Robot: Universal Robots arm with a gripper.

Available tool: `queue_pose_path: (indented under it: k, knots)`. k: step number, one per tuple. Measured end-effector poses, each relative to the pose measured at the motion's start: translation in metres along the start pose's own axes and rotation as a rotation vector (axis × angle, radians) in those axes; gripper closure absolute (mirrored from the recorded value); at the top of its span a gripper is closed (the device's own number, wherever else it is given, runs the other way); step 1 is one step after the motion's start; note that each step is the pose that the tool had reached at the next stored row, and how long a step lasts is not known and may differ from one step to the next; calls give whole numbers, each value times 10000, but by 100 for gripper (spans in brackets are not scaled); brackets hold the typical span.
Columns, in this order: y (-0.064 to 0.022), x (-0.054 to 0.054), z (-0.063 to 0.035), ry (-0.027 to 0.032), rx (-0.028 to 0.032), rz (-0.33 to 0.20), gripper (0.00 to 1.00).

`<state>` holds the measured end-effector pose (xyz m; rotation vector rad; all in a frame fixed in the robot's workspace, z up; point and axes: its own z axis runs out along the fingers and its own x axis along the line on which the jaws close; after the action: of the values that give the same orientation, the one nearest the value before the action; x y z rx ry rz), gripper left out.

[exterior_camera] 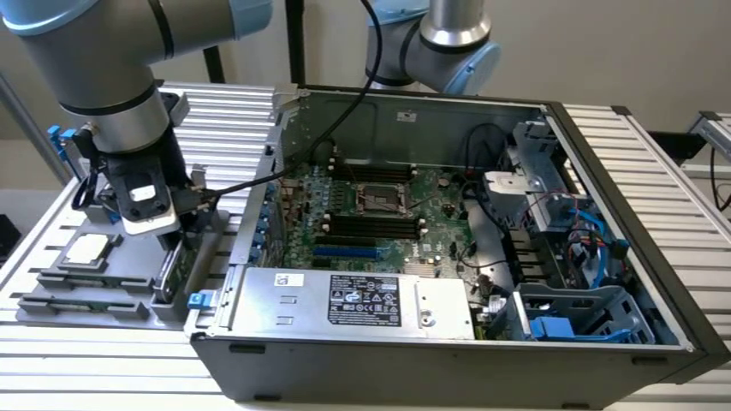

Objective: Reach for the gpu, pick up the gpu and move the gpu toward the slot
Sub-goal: 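Pick up the gpu and move the gpu toward the slot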

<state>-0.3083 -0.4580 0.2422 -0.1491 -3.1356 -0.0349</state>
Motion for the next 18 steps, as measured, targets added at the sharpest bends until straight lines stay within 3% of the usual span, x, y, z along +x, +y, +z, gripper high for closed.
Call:
queue_pose_path:
  k: [16, 18]
  knots:
    - [18, 67, 0, 0, 1, -2, 70]
    - [18, 69, 0, 1, 2, -1, 74]
